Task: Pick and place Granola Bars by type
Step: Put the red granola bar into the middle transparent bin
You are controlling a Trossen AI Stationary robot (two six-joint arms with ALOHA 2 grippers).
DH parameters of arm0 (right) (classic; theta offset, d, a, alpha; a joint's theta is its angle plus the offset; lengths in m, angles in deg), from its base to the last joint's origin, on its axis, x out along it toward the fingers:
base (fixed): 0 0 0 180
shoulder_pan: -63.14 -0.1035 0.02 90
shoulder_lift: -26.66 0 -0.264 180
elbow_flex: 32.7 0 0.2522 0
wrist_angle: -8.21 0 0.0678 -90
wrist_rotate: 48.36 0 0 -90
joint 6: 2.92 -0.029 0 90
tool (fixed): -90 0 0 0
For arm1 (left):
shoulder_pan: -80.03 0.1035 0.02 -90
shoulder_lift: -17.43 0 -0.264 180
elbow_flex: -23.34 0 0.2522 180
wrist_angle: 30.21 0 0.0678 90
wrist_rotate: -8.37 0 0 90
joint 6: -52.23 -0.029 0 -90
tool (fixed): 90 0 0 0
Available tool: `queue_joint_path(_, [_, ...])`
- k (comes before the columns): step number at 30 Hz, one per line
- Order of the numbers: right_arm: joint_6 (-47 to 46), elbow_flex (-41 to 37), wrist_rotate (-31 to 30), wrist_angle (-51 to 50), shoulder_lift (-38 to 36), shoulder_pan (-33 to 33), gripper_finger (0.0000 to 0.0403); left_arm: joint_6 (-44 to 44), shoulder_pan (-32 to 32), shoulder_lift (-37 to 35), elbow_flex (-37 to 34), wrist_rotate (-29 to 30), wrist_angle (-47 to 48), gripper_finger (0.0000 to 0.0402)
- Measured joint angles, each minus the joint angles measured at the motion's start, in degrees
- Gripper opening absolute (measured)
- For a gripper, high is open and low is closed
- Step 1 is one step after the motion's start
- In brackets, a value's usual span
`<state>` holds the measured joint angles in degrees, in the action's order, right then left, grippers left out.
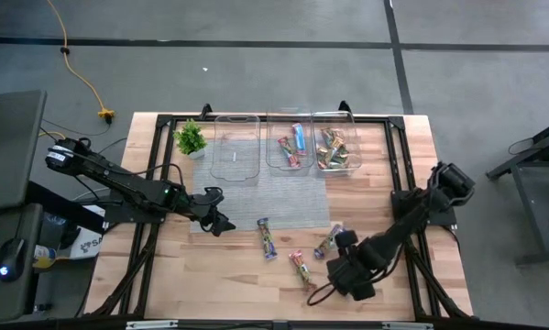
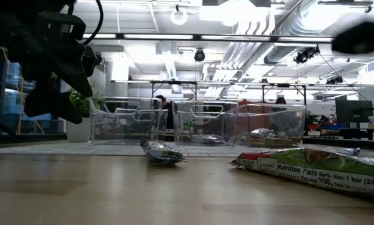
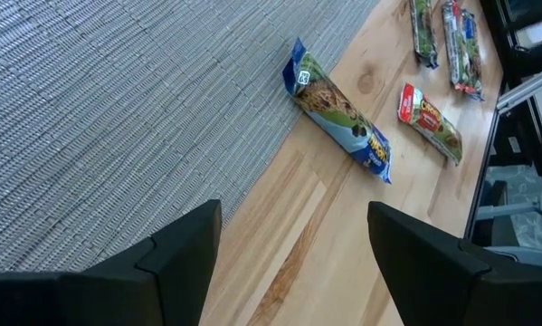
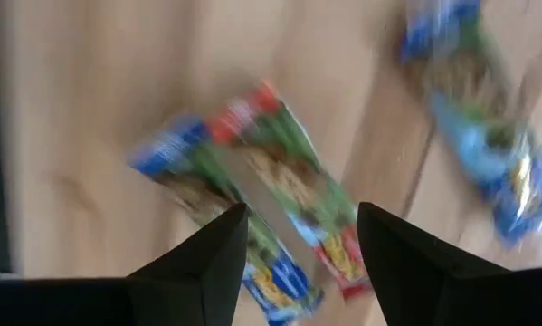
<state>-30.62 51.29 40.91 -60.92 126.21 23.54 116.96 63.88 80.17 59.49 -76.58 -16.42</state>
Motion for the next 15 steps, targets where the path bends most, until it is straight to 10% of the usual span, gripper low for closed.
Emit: queue_joint_path(15, [0.46, -14.60, 6.21, 12.06, -5.18, -0.25, 0.0195, 0.15, 0.01, -0.02, 0.00, -0.27, 0.02, 0.0271])
